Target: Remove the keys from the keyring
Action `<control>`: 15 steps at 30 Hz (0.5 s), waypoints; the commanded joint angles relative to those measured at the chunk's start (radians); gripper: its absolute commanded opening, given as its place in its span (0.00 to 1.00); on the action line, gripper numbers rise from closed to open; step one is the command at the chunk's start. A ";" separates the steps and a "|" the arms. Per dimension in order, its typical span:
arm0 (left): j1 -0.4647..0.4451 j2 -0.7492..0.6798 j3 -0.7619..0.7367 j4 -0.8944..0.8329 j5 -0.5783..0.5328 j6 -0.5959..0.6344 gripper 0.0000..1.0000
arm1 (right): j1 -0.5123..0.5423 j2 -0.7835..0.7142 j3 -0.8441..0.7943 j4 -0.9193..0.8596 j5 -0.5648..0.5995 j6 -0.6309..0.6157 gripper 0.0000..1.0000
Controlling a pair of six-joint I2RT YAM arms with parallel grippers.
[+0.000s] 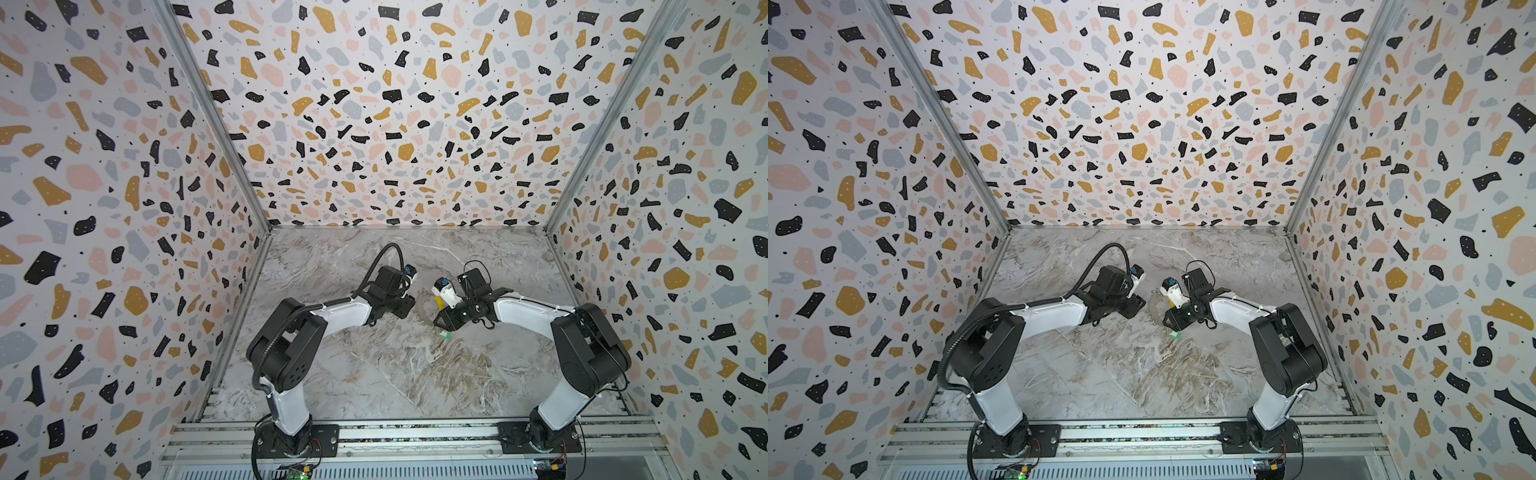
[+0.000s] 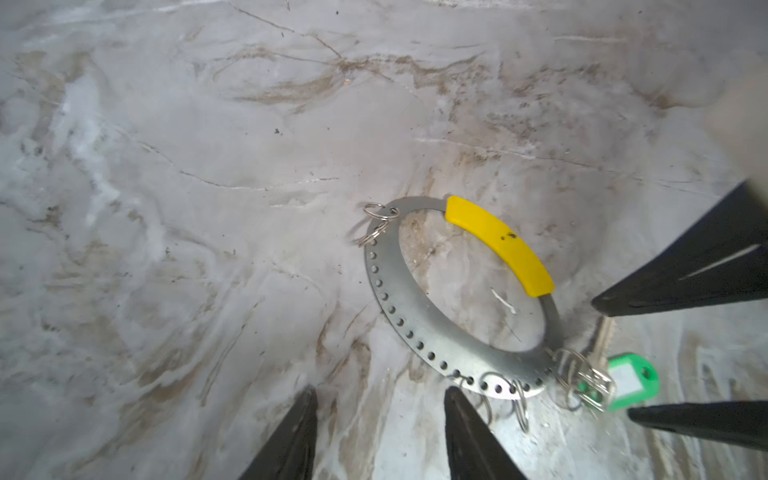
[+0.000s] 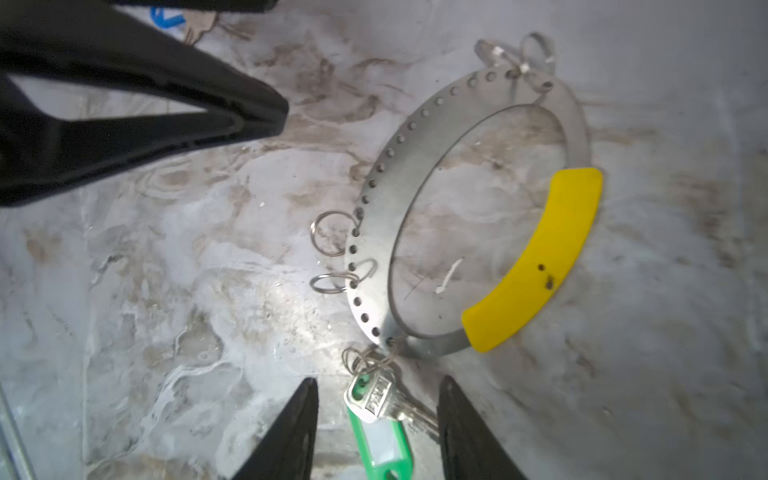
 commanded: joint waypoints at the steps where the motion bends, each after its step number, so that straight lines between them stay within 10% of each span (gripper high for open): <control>1: 0.002 -0.064 -0.038 0.110 0.025 -0.017 0.51 | -0.006 0.024 0.032 -0.047 -0.110 -0.093 0.53; 15: 0.004 -0.144 -0.090 0.129 0.018 -0.002 0.51 | -0.016 0.101 0.071 -0.149 -0.104 -0.124 0.60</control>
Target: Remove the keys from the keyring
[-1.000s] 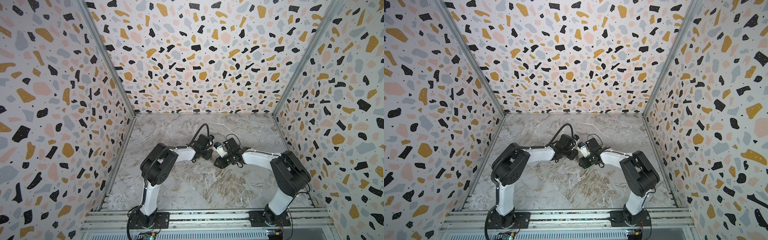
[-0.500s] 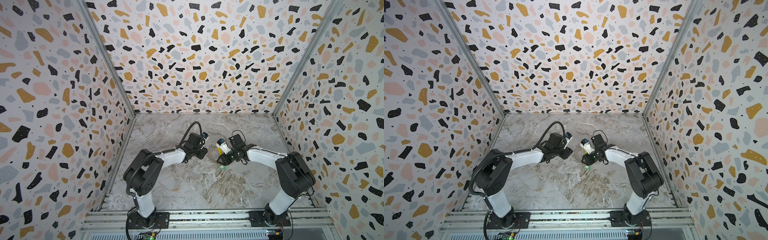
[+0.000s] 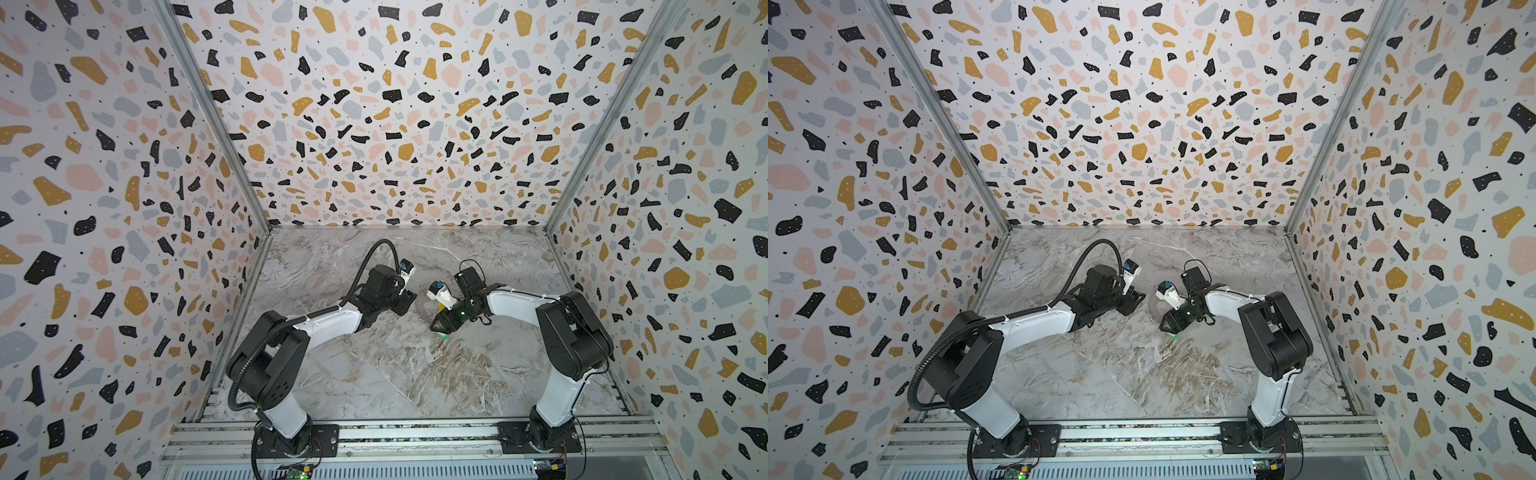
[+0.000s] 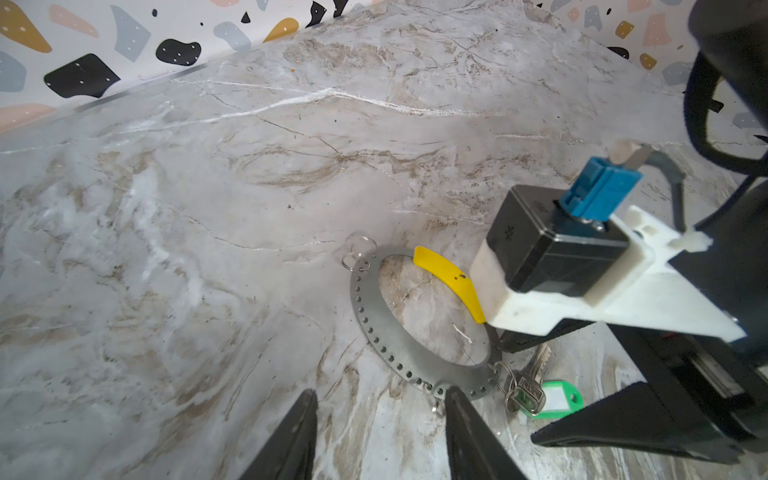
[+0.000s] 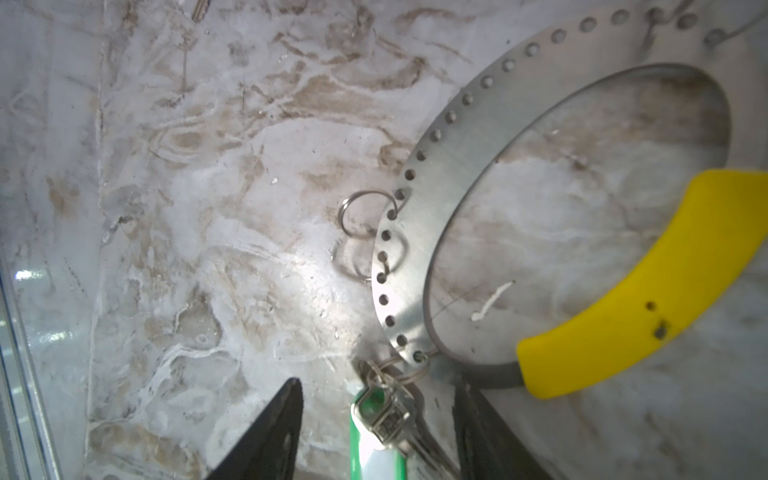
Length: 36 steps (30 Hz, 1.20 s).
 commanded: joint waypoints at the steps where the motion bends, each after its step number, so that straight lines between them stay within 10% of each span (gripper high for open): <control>1: 0.003 -0.036 -0.018 0.022 -0.001 0.012 0.51 | 0.012 -0.027 -0.007 -0.092 -0.011 -0.009 0.60; 23: 0.026 -0.152 -0.103 -0.068 0.034 0.165 0.50 | 0.293 -0.100 0.015 0.096 0.139 0.353 0.59; 31: 0.023 -0.173 -0.154 -0.031 0.072 0.193 0.47 | 0.127 -0.290 0.012 0.048 0.136 0.156 0.50; 36: 0.023 -0.196 -0.149 -0.010 0.047 0.179 0.46 | -0.015 -0.349 -0.008 0.009 0.005 -0.294 0.46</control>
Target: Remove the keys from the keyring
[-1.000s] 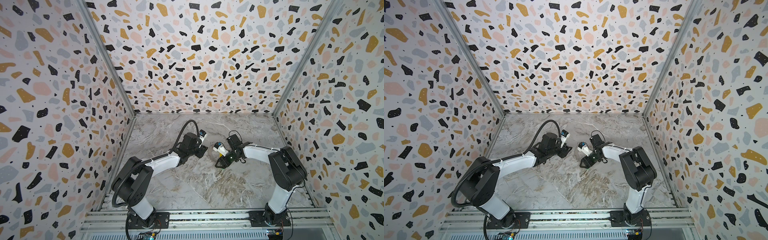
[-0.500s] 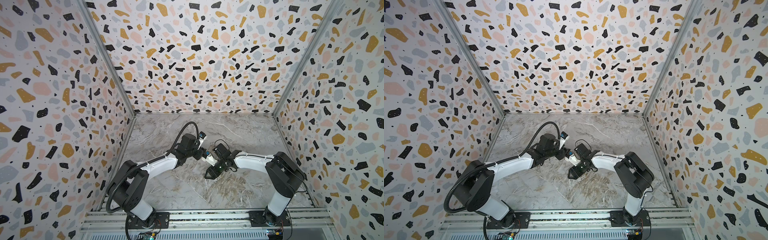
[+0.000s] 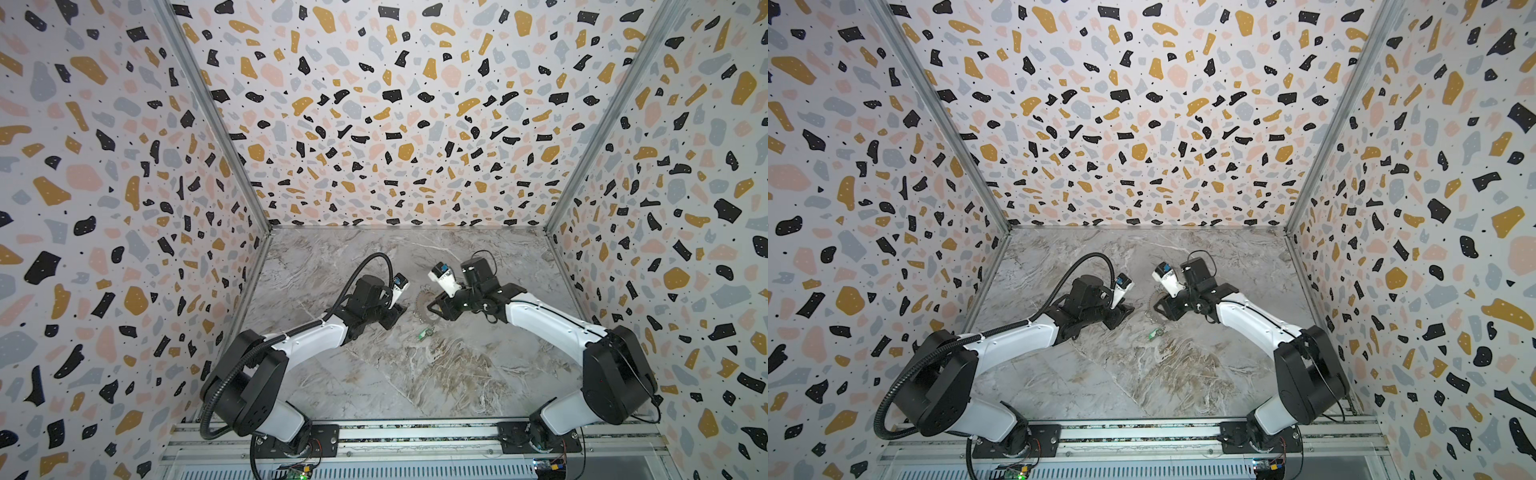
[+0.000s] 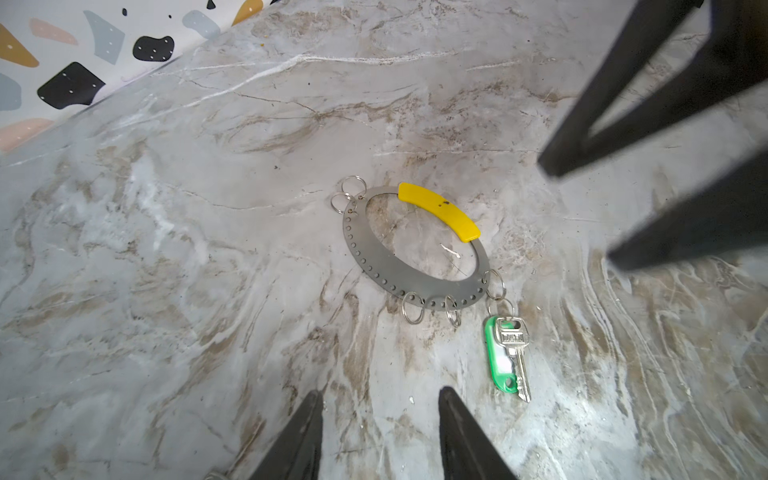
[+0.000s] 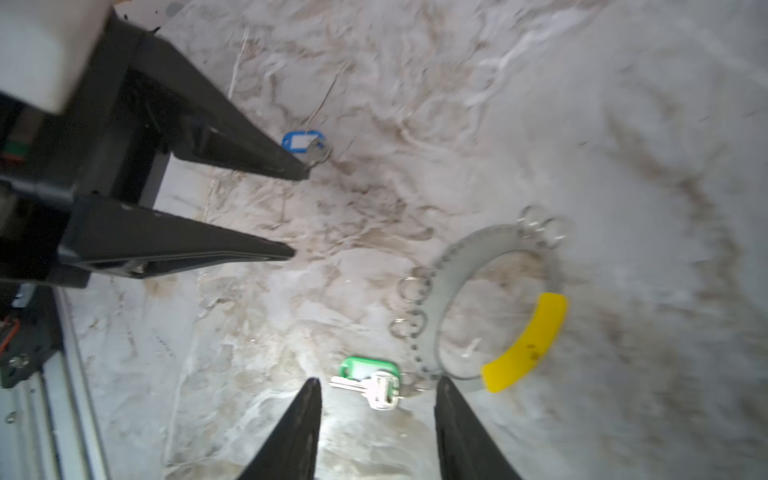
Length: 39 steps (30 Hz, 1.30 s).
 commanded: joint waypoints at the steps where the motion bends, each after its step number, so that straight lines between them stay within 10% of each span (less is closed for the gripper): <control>1: -0.005 -0.053 -0.015 0.070 -0.014 -0.003 0.46 | -0.041 -0.032 -0.006 -0.068 -0.073 -0.466 0.46; 7: -0.019 -0.140 -0.079 0.186 -0.118 -0.013 0.47 | -0.030 0.073 -0.007 -0.093 0.091 -0.885 0.45; 13: -0.018 -0.167 -0.120 0.272 -0.203 -0.020 0.50 | -0.008 0.150 -0.014 -0.074 0.035 -1.036 0.43; 39: -0.016 -0.149 -0.109 0.314 -0.343 -0.067 0.59 | 0.025 0.289 -0.015 -0.008 0.051 -1.165 0.23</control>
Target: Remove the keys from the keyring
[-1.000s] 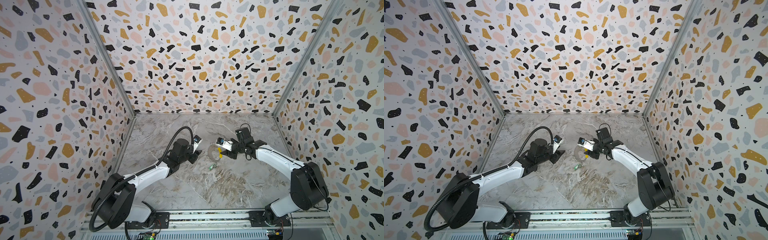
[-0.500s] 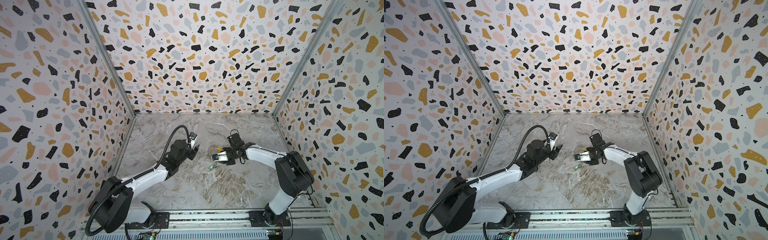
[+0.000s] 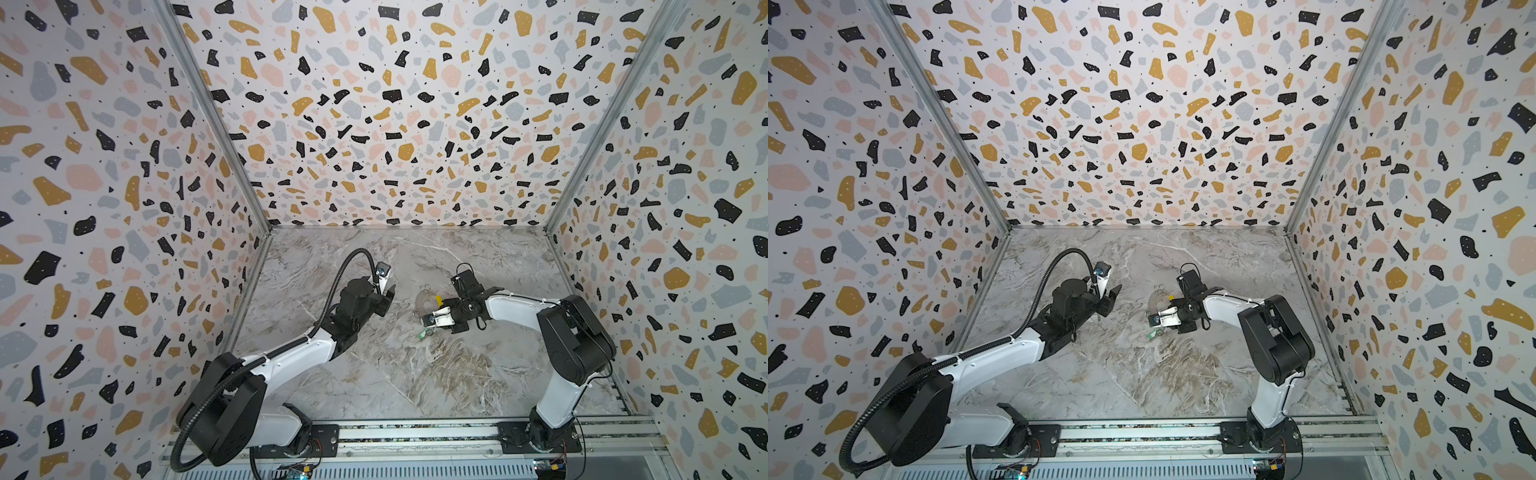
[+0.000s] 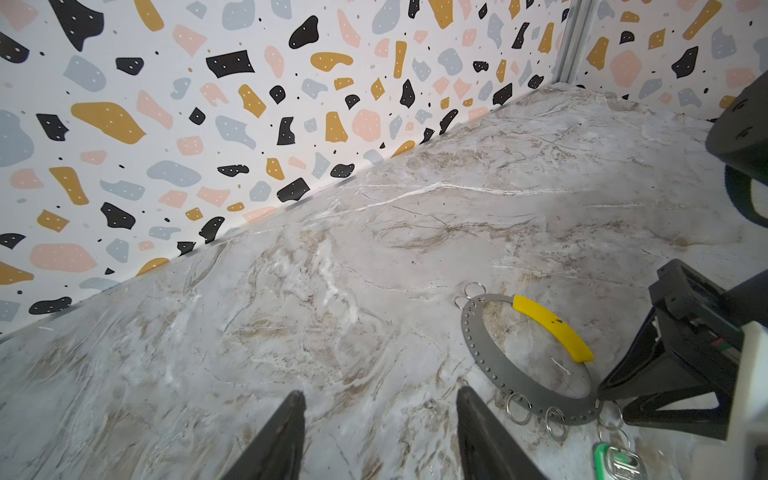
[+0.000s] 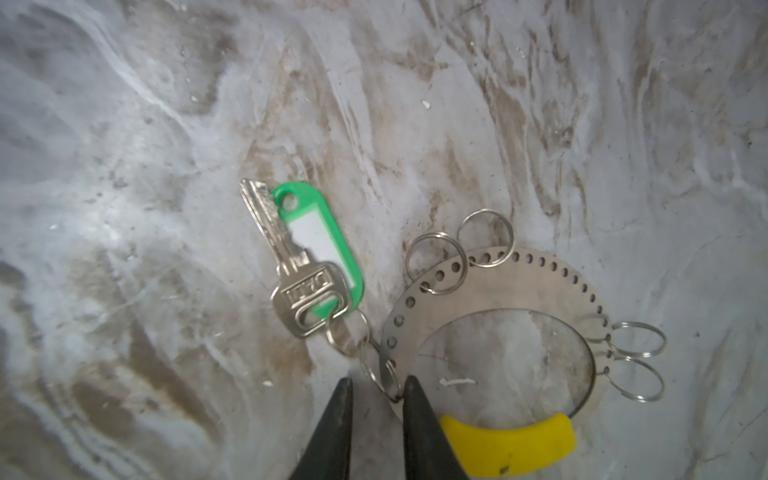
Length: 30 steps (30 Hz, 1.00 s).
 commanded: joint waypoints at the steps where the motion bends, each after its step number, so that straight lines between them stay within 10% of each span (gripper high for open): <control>1: -0.001 0.005 0.009 0.032 -0.001 0.001 0.58 | 0.007 -0.007 0.006 -0.011 -0.004 -0.013 0.22; 22: -0.001 -0.017 -0.006 0.013 0.040 0.028 0.51 | 0.035 -0.029 0.009 -0.014 -0.018 0.003 0.07; 30: -0.002 -0.069 -0.005 0.014 0.074 0.058 0.50 | 0.018 -0.084 0.093 -0.050 -0.228 0.127 0.03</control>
